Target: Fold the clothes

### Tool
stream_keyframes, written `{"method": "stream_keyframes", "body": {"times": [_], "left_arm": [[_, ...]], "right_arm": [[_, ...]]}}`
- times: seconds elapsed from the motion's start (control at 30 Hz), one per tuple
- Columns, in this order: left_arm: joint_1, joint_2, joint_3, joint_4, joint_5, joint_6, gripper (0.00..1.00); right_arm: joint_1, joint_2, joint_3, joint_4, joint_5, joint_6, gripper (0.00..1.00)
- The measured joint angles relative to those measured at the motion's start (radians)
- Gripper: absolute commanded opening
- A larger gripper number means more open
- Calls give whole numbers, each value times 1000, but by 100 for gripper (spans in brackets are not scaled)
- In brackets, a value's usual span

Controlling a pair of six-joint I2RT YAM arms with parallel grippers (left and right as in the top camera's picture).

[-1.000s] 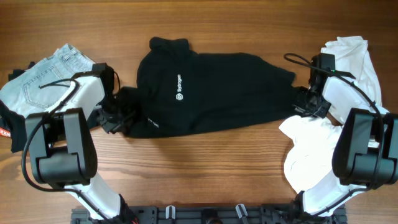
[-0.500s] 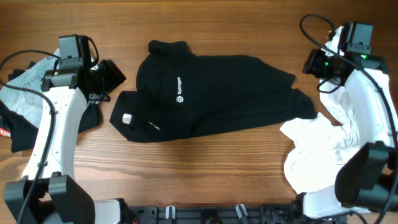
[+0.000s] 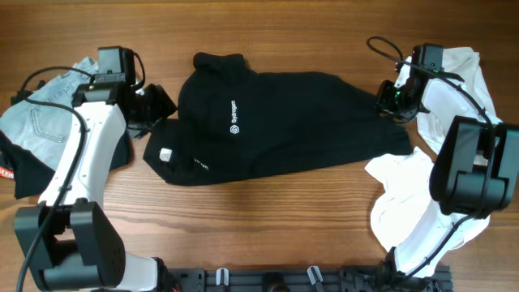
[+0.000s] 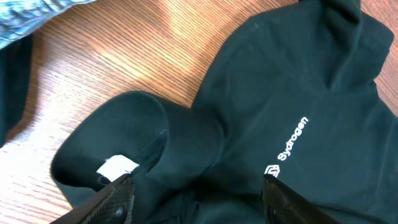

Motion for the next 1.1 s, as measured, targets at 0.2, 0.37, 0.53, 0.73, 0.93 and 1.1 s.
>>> {"method": "stream_keyframes", "body": {"times": [0.2, 0.37, 0.53, 0.73, 0.93, 1.1], "left_arm": [[-6, 2, 0, 1, 3, 0, 65], [-6, 3, 0, 2, 3, 0, 66], [-6, 4, 0, 36, 3, 0, 67], [-43, 12, -2, 263, 24, 87, 62], [-96, 195, 135, 354, 48, 154, 64], [-123, 420, 351, 362, 56, 166, 64]], "right_arm": [[2, 1, 28, 35, 12, 54, 4], [-8, 0, 221, 80, 23, 84, 5], [-8, 0, 227, 40, 24, 83, 5], [-8, 0, 225, -37, 24, 82, 5], [-8, 0, 225, -115, 24, 71, 5], [-8, 0, 225, -137, 24, 54, 6]]}}
